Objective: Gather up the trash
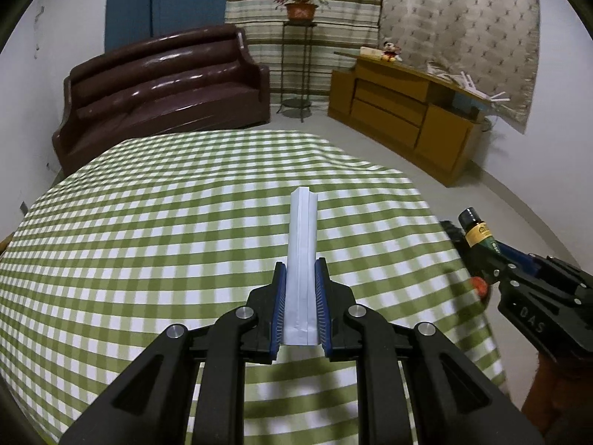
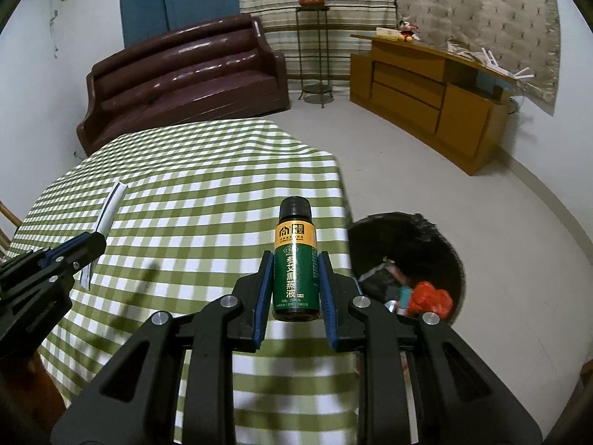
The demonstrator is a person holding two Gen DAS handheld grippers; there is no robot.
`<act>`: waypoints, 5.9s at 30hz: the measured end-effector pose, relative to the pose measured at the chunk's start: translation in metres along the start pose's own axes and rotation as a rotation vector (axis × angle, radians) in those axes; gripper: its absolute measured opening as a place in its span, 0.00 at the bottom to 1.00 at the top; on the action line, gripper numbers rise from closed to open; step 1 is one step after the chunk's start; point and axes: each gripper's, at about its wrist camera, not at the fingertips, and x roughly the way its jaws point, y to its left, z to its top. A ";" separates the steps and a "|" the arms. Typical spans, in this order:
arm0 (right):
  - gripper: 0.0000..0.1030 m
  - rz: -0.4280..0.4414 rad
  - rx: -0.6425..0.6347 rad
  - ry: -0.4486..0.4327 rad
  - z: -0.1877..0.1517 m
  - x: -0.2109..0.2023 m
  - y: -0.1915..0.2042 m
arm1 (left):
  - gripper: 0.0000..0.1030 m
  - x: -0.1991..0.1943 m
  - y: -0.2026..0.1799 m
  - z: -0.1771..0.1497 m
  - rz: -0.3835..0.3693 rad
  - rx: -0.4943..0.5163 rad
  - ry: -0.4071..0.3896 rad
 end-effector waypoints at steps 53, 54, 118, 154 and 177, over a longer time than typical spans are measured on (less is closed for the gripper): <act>0.26 -0.137 0.215 0.003 0.006 0.055 -0.143 | 0.34 0.126 -0.167 0.047 -0.157 0.208 0.063; 0.26 -0.137 0.217 0.003 0.006 0.055 -0.143 | 0.34 0.126 -0.167 0.047 -0.158 0.208 0.064; 0.54 -0.189 0.129 -0.120 -0.033 -0.084 -0.087 | 0.74 -0.028 -0.078 -0.002 -0.088 0.099 -0.104; 0.54 -0.188 0.126 -0.122 -0.034 -0.085 -0.083 | 0.74 -0.034 -0.077 -0.005 -0.083 0.092 -0.112; 0.54 -0.189 0.125 -0.122 -0.034 -0.085 -0.083 | 0.74 -0.034 -0.077 -0.004 -0.084 0.091 -0.113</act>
